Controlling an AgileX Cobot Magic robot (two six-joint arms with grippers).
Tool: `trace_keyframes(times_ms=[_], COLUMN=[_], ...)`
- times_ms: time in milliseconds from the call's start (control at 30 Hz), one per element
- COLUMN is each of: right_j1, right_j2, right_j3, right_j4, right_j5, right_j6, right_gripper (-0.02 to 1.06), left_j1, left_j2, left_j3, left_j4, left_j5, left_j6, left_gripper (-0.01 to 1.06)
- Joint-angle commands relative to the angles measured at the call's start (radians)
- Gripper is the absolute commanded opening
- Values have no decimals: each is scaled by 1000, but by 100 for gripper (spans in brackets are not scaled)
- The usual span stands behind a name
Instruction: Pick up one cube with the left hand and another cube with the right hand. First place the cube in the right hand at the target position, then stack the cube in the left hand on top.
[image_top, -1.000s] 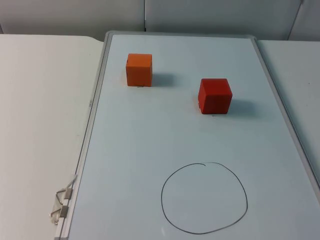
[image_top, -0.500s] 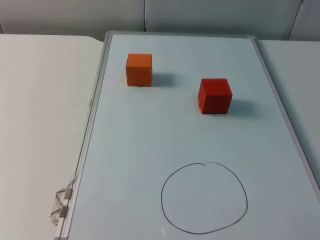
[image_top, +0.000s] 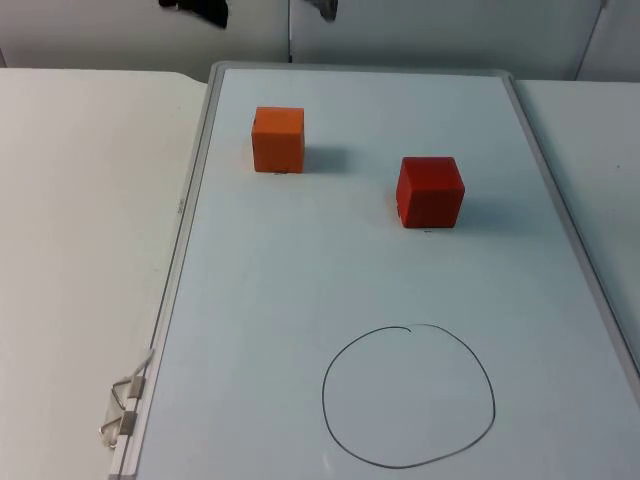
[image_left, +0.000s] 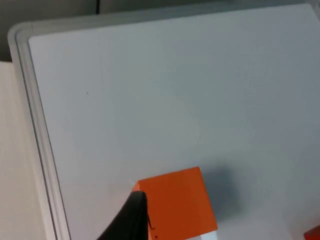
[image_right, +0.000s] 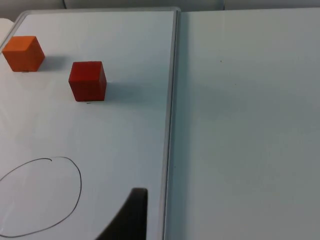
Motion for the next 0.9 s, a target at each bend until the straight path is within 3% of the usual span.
trace_keyframes(times_ms=[0,400,867], right_j1=[3,3,3], right_j2=[-5,-5,-5], right_j3=[7,7,7], right_j4=[0,0,0], right_j5=[-8,-8,-8], right_j6=[4,4,4], right_gripper=[104,104,104], left_j1=[-10,-23,-33], left_j2=[34,143,210], left_j3=[-20,-22,-22], left_j4=[14,115,124], left_j5=[3,4,-118], left_j6=[-39,-155,-147], left_gripper=[104,104,104])
